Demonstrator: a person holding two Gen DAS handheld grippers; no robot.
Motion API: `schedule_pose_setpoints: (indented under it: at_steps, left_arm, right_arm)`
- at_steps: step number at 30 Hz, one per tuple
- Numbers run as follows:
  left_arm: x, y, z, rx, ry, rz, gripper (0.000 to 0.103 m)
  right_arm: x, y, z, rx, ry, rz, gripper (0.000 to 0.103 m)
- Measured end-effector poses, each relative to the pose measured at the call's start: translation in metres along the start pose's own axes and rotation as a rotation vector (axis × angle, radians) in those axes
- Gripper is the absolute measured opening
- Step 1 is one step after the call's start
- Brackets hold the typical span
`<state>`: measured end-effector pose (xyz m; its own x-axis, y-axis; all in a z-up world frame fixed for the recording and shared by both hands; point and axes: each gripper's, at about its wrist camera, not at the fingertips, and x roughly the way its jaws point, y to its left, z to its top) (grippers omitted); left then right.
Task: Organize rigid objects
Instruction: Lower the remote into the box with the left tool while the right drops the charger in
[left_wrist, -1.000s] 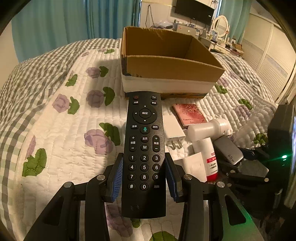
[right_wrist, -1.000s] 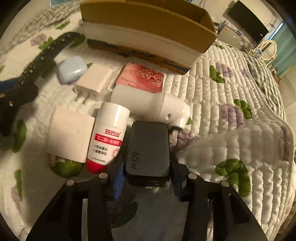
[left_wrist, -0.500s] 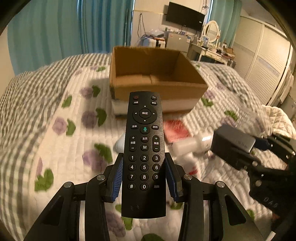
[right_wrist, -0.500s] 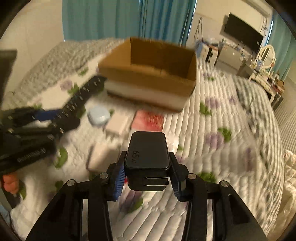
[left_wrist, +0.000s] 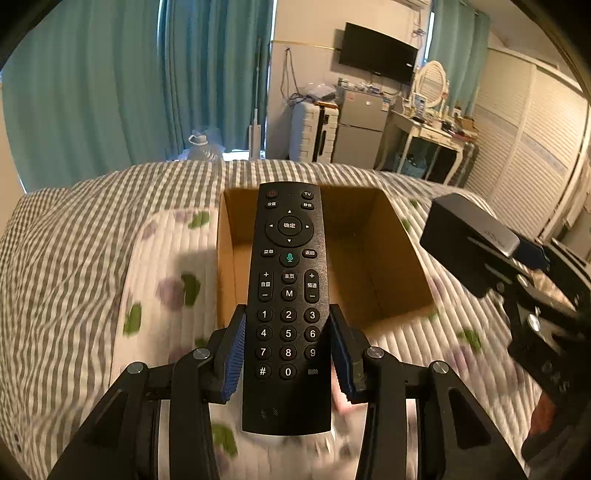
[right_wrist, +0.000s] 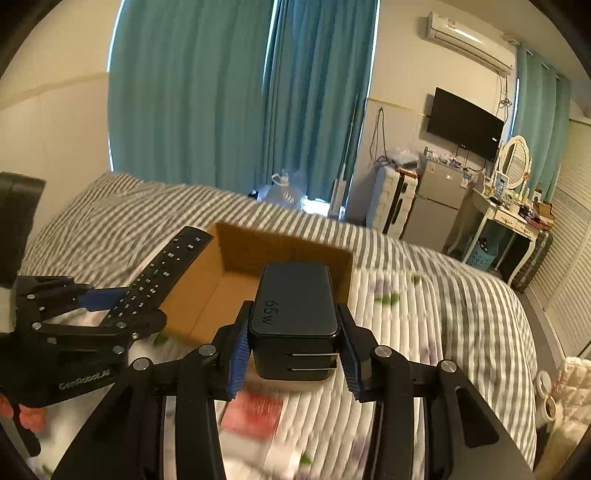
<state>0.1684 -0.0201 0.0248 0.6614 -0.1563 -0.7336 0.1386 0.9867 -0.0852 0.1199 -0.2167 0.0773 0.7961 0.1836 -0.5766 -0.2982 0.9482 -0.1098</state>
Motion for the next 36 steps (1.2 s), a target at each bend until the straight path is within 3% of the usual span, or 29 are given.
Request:
schedule_pose_setpoints:
  at_steps: [6,12,15,17,24,29,30,31,32,36]
  left_arm:
    - [0.063,0.001,0.031,-0.019,0.044,0.038,0.042]
    - [0.097,0.011,0.021,-0.054,0.101,0.036,0.042]
    - [0.093,0.009,0.019,-0.053,0.069,0.006,0.051]
    - [0.085,0.006,0.021,-0.038,0.041,0.011,0.071]
    - [0.059,0.013,0.028,-0.038,-0.005,0.034,0.071]
    - [0.048,0.021,0.024,-0.026,-0.024,0.090,0.071]
    - [0.045,0.023,0.021,-0.025,-0.027,0.098,0.071]
    - [0.042,0.026,0.019,-0.024,-0.031,0.112,0.071]
    - [0.039,0.028,0.015,-0.024,-0.036,0.123,0.071]
    - [0.018,0.035,0.001,-0.033,-0.039,0.130,0.075]
  right_arm:
    - [0.051,-0.016,0.029,0.033,-0.002,0.014,0.042]
    - [0.081,-0.027,0.029,0.048,0.020,0.026,0.042]
    - [0.087,-0.031,0.024,0.056,0.027,0.038,0.042]
    - [0.090,-0.031,0.021,0.058,0.031,0.045,0.042]
    - [0.099,-0.037,0.021,0.092,0.019,0.043,0.042]
    - [0.116,-0.026,0.017,0.063,-0.031,0.016,0.042]
    - [0.117,-0.024,0.016,0.057,-0.041,0.006,0.052]
    - [0.116,-0.023,0.016,0.052,-0.042,-0.017,0.076]
    - [0.111,-0.023,0.016,0.060,-0.054,-0.030,0.083]
    - [0.084,-0.026,0.018,0.067,-0.048,-0.021,0.084]
